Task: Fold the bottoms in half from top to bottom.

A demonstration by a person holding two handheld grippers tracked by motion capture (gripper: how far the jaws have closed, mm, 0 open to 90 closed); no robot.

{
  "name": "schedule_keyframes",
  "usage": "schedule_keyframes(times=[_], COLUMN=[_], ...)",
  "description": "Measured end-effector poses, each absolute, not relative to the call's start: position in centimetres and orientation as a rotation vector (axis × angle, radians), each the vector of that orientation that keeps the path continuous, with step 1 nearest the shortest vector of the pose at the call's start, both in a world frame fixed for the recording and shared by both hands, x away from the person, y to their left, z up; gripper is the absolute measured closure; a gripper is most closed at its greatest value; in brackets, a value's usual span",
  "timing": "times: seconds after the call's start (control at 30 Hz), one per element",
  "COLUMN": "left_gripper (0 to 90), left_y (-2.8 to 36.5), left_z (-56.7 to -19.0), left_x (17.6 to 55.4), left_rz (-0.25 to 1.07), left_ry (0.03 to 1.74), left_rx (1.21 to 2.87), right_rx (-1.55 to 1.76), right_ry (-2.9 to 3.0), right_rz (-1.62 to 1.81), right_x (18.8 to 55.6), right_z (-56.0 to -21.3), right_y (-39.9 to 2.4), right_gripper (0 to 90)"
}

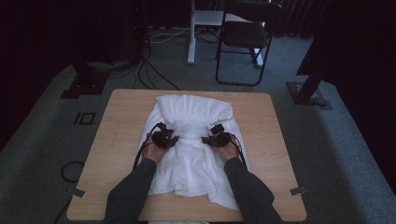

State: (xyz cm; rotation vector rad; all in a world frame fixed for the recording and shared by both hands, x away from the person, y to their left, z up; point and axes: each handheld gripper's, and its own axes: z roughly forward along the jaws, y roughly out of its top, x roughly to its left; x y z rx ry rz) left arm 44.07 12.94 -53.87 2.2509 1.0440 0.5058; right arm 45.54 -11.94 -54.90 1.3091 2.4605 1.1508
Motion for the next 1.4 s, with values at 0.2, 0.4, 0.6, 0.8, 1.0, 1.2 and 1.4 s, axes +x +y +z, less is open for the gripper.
schedule_keyframes(times=[0.2, 0.4, 0.6, 0.8, 1.0, 1.2, 1.4], left_gripper=[78.0, 79.5, 79.5, 79.3, 78.6, 78.1, 61.6], left_y=[13.5, 13.4, 13.5, 14.1, 14.3, 13.6, 14.3], left_z=[-52.7, -46.9, -41.9, -41.5, -47.5, -54.9, -54.4], left_x=[43.9, 41.3, 37.5, 33.2, 32.2, 32.5, 32.5], left_rz=[0.430, 0.508, 0.585, 0.572, 0.444, 0.297, 0.235], left_ry=[1.089, 0.967, 0.818, 0.731, 0.803, 0.923, 0.965], left_rx=[2.202, 2.097, 2.026, 2.012, 2.119, 2.211, 2.151], right_rx=[1.235, 1.091, 0.945, 0.835, 0.872, 1.019, 1.036], right_ry=[2.471, 2.387, 2.257, 2.249, 2.371, 2.506, 2.568], right_rz=[1.175, 1.213, 1.397, 1.441, 1.336, 1.199, 1.110], right_x=[45.5, 44.0, 40.4, 36.4, 34.2, 33.9, 34.0], right_z=[-54.1, -49.9, -43.6, -42.2, -47.4, -54.3, -55.0], right_y=[-12.4, -13.1, -15.2, -15.8, -15.1, -14.6, -14.0], right_gripper=[80.5, 81.2, 81.3, 81.3, 81.1, 80.0, 63.3])
